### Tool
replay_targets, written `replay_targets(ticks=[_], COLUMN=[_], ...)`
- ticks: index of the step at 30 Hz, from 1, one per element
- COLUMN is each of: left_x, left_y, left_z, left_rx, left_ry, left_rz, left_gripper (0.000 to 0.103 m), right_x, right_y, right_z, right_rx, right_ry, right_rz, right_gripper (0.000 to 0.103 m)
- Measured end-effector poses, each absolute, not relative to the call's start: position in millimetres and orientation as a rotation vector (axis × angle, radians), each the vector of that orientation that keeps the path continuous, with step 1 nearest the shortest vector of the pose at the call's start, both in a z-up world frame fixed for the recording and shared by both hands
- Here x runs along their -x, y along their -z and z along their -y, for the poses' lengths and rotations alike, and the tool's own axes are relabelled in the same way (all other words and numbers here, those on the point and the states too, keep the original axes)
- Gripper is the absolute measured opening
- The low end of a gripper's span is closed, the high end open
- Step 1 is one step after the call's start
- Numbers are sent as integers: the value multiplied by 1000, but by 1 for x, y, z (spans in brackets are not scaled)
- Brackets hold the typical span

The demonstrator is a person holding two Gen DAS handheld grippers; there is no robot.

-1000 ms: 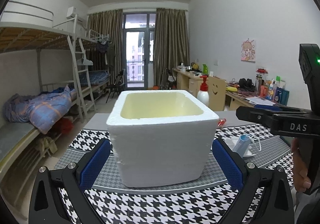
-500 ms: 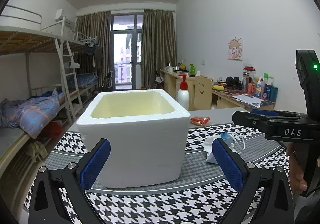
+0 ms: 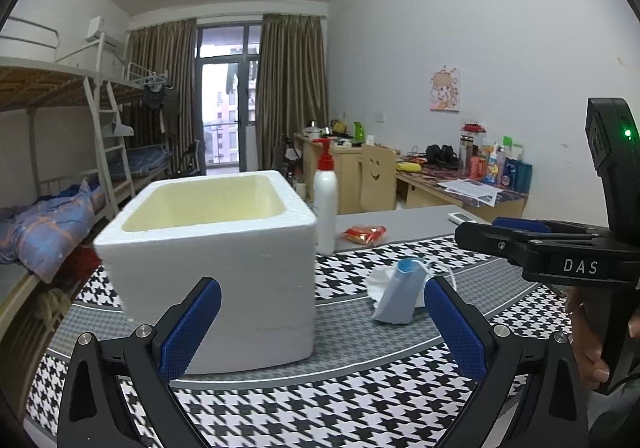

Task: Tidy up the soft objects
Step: 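Move both tools back toward the blue face mask on the mat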

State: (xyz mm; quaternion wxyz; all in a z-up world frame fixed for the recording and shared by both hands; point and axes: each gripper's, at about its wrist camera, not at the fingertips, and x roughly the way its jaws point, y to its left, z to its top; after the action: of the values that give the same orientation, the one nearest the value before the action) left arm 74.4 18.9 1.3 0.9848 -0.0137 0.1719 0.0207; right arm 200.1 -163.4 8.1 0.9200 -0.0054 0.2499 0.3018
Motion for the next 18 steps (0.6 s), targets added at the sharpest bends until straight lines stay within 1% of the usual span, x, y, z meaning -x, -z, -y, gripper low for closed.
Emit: replay_targets(ticks=[18], left_x=[-91], left_y=[14], left_z=[14], left_rx=[7], left_ry=[20], left_rz=[-370], left_gripper=[102], right_x=[-219], right_y=[4], right_z=[188], right_rx=[32], right_ry=[-612], right_rz=[-559], right_gripper=[80])
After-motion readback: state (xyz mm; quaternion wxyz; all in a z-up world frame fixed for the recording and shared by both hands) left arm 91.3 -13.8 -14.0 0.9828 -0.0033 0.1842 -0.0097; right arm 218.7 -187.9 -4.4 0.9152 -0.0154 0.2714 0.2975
